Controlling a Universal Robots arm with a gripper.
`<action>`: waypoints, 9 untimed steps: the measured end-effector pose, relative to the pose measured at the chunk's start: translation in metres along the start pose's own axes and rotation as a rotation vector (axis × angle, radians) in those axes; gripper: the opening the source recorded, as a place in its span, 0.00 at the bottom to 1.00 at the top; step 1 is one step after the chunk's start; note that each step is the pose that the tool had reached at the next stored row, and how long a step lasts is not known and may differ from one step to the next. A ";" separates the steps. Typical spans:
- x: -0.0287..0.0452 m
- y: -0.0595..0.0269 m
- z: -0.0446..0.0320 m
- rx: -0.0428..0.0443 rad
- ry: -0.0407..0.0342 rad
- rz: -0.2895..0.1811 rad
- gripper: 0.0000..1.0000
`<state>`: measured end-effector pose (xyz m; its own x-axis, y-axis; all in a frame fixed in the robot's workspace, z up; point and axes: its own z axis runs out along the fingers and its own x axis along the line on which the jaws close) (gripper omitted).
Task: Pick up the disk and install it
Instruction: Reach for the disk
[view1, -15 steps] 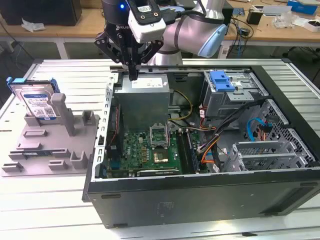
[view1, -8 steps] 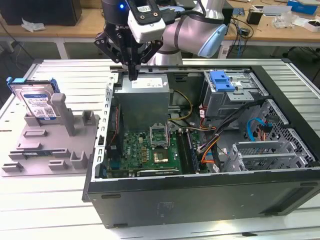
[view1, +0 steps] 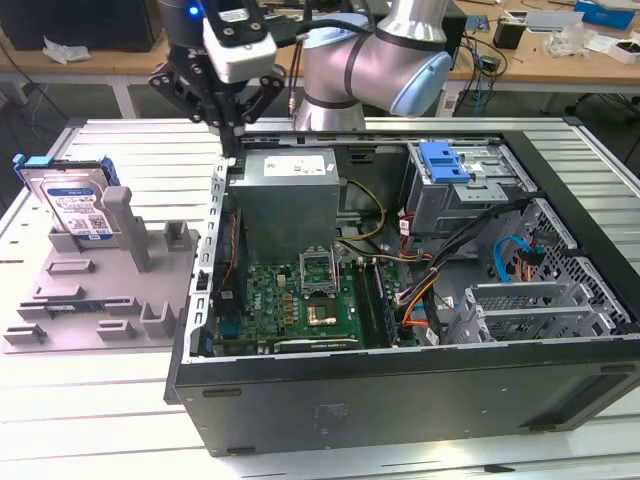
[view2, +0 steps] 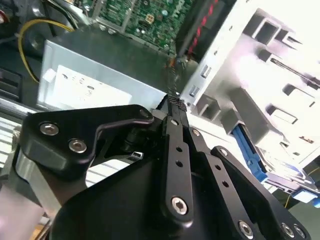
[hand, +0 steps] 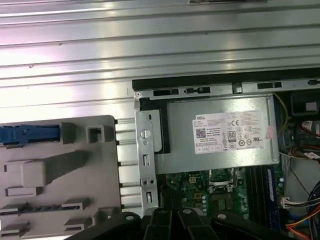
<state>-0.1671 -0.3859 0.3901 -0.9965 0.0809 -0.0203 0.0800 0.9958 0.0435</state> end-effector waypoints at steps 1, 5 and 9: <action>0.0062 0.0014 0.0007 0.0001 0.0000 0.000 0.11; 0.0254 0.0057 0.0028 0.0001 -0.0002 0.002 0.11; 0.0417 0.0094 0.0044 0.0005 -0.0002 0.003 0.11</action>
<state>-0.2079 -0.3730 0.3852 -0.9963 0.0839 -0.0204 0.0829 0.9956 0.0431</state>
